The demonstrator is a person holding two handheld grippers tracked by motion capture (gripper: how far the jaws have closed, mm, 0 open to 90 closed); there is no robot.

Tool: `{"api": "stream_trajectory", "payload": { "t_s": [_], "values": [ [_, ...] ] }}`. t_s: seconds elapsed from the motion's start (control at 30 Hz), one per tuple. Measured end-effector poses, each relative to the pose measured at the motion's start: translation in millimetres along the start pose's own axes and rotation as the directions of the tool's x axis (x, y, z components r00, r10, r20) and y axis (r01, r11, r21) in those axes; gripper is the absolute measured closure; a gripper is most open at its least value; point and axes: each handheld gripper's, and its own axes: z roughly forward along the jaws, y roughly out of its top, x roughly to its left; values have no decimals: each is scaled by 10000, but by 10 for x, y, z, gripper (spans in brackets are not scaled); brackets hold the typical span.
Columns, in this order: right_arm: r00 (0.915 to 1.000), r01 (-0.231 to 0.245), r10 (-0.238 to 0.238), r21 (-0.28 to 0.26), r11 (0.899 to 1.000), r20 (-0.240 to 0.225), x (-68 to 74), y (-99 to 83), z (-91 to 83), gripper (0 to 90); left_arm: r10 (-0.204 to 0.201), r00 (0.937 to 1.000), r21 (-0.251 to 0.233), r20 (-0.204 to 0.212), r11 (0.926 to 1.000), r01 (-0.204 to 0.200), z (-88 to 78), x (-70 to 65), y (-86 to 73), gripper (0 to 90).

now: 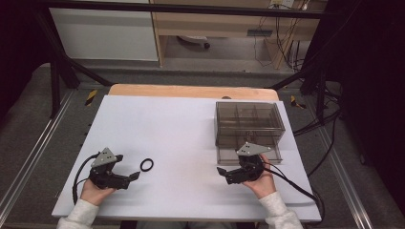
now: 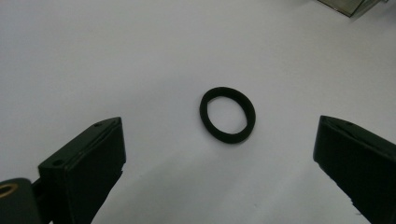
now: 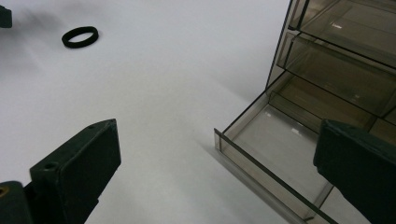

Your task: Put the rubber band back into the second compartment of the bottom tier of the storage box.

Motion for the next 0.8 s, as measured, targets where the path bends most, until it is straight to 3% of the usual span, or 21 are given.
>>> {"api": "stream_trajectory", "payload": {
  "t_s": [0.8],
  "values": [
    [9989,183,-176,156,9997,-431,168,199,191,24,-12,10000,6,-15,10000,12,-6,-10,1,23]
  ]
}}
